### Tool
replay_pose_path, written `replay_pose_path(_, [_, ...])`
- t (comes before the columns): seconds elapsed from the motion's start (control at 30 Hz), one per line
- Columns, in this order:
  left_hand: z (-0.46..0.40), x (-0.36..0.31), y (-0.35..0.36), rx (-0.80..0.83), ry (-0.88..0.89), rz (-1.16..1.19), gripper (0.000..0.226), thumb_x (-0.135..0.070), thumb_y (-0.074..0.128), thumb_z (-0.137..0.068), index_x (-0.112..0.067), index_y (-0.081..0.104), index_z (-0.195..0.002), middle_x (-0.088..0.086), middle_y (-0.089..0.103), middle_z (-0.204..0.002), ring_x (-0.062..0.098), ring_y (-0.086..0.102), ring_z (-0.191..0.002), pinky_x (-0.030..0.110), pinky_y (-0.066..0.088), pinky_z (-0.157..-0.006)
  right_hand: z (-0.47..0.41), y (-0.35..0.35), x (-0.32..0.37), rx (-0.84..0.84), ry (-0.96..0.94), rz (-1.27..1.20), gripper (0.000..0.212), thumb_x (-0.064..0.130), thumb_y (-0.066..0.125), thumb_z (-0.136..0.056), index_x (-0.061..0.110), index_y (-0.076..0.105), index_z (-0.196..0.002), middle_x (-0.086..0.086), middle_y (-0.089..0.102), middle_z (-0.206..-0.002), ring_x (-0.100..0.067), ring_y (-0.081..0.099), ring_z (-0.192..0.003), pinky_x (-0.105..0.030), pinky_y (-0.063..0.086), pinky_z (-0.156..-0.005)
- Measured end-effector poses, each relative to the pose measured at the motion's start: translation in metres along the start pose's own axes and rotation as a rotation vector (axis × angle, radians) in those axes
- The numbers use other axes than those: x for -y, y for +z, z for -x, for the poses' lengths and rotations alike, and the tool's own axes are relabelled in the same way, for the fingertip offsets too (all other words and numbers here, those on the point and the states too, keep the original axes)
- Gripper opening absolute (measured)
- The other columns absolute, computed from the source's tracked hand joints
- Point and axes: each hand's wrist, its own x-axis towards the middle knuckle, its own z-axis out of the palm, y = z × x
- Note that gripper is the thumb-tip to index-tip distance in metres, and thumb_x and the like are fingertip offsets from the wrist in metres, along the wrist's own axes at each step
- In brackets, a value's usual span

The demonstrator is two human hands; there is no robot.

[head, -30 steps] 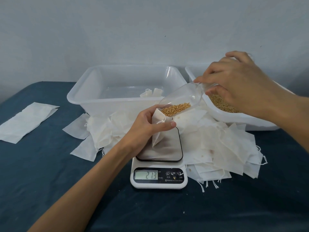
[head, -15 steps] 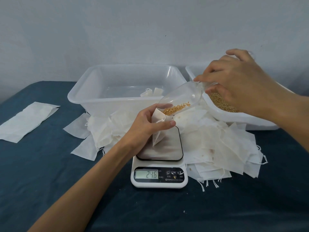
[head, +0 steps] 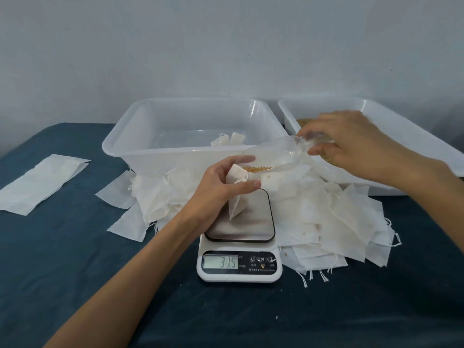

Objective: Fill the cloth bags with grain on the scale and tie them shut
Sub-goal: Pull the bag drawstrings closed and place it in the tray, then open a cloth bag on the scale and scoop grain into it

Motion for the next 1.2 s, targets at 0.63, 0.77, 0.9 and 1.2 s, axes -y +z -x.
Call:
replay_pose_path(0.63, [-0.033,-0.036,0.000,-0.161,0.183,-0.156,0.034,-0.036,0.049,-0.105,-0.013,0.072,-0.115,0.010,0.079,-0.113,0.022,0.075,-0.104,0.030,0.062,-0.081,0.015,0.047,-0.135,0.258,0.812,0.112,0.014,0.015,0.069,-0.094,0.006,0.069,-0.103,-0.010,0.069,-0.102,-0.024,0.064,-0.088,-0.038,0.056,-0.081])
replay_pose_path(0.77, [-0.082,-0.062,-0.015,-0.357,0.226,-0.262,0.026,-0.024,0.049,-0.111,-0.014,0.073,-0.110,0.008,0.077,-0.103,0.011,0.072,-0.096,0.031,0.059,-0.081,0.012,0.048,-0.117,0.012,0.743,0.174,0.007,0.017,0.068,-0.093,0.010,0.066,-0.092,-0.005,0.068,-0.092,-0.021,0.062,-0.077,-0.039,0.056,-0.072])
replay_pose_path(0.9, [-0.121,-0.062,-0.040,-0.529,0.086,-0.593,0.026,-0.016,0.050,-0.110,-0.002,0.072,-0.114,0.012,0.073,-0.099,0.001,0.070,-0.057,0.036,0.053,-0.092,0.004,0.048,-0.048,-0.461,0.420,-0.224,0.013,0.022,0.063,-0.098,0.018,0.069,-0.086,0.008,0.067,-0.077,-0.010,0.058,-0.068,-0.031,0.048,-0.063])
replay_pose_path(1.2, [-0.120,-0.061,-0.087,-0.552,-0.262,-1.343,0.025,-0.003,0.055,-0.097,-0.003,0.079,-0.102,0.024,0.075,-0.099,0.043,0.072,-0.088,0.048,0.061,-0.085,0.012,0.079,0.016,-0.397,0.198,-0.640,0.013,0.025,0.060,-0.100,0.023,0.067,-0.089,0.018,0.059,-0.072,-0.010,0.059,-0.067,-0.030,0.049,-0.067])
